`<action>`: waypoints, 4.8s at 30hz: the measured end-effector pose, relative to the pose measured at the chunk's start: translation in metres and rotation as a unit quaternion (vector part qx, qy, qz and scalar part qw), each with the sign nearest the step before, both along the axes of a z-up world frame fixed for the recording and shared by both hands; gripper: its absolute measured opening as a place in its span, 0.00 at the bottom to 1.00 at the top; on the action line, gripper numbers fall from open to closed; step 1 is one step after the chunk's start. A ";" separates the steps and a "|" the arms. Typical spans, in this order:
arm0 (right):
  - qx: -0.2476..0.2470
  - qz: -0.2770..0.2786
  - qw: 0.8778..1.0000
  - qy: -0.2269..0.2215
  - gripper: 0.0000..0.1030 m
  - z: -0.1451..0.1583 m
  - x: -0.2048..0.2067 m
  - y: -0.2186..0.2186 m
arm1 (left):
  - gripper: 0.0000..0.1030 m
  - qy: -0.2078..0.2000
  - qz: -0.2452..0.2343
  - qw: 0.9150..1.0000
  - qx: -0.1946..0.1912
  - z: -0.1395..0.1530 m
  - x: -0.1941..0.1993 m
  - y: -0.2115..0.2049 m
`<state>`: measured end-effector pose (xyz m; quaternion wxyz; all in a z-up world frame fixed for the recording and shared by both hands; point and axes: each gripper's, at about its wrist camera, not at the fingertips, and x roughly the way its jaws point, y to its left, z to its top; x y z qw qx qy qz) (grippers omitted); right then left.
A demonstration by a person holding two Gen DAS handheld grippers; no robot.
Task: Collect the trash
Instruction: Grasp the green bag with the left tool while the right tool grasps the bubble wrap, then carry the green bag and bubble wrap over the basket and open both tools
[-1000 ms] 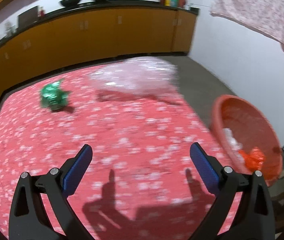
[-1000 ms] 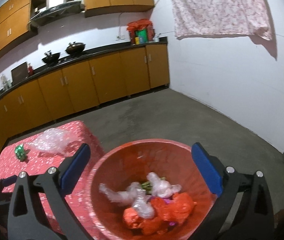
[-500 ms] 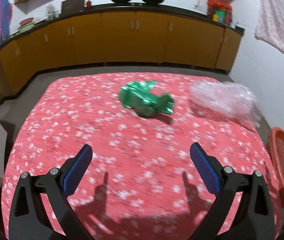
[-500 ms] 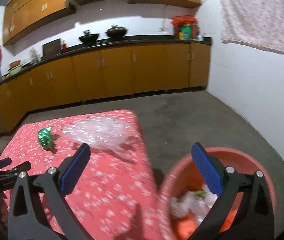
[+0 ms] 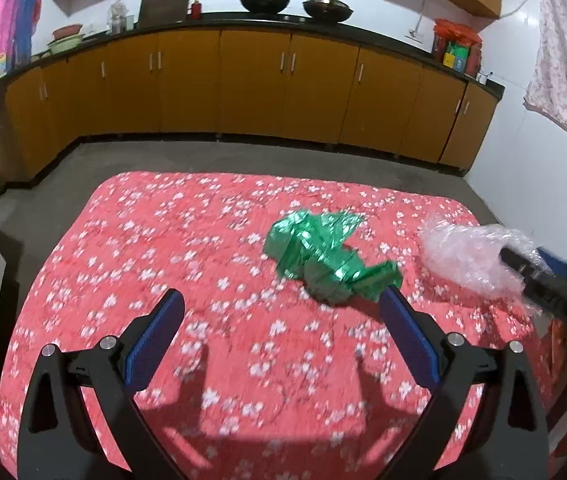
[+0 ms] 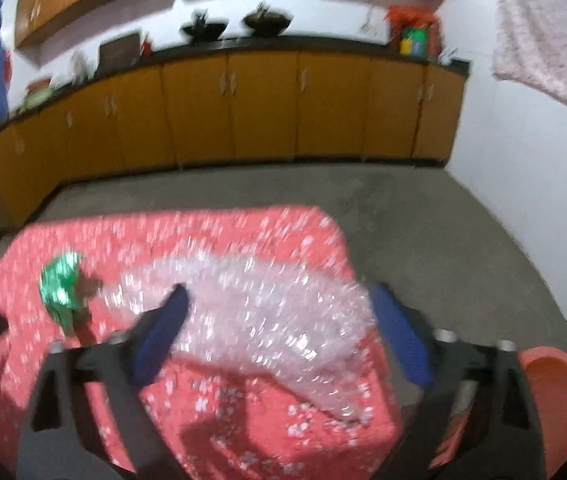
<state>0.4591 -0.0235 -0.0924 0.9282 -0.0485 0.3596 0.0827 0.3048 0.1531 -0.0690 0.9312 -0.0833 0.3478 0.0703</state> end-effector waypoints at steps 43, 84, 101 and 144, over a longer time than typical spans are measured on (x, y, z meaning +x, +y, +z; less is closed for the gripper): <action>0.085 0.006 0.996 -0.023 0.17 0.050 -0.114 -0.041 | 0.27 -0.001 -0.080 0.997 0.020 0.027 -0.013 -0.049; 0.093 -0.228 0.964 -0.100 0.17 0.114 -0.263 -0.247 | 0.27 -0.055 -0.329 0.943 -0.010 0.084 -0.106 -0.268; 0.131 -0.276 0.950 -0.066 0.17 0.074 -0.244 -0.286 | 0.27 -0.013 -0.369 0.929 -0.020 0.048 -0.088 -0.327; 0.061 -0.288 0.937 -0.186 0.96 0.083 -0.291 -0.262 | 0.96 -0.028 -0.314 0.949 -0.007 0.050 -0.103 -0.284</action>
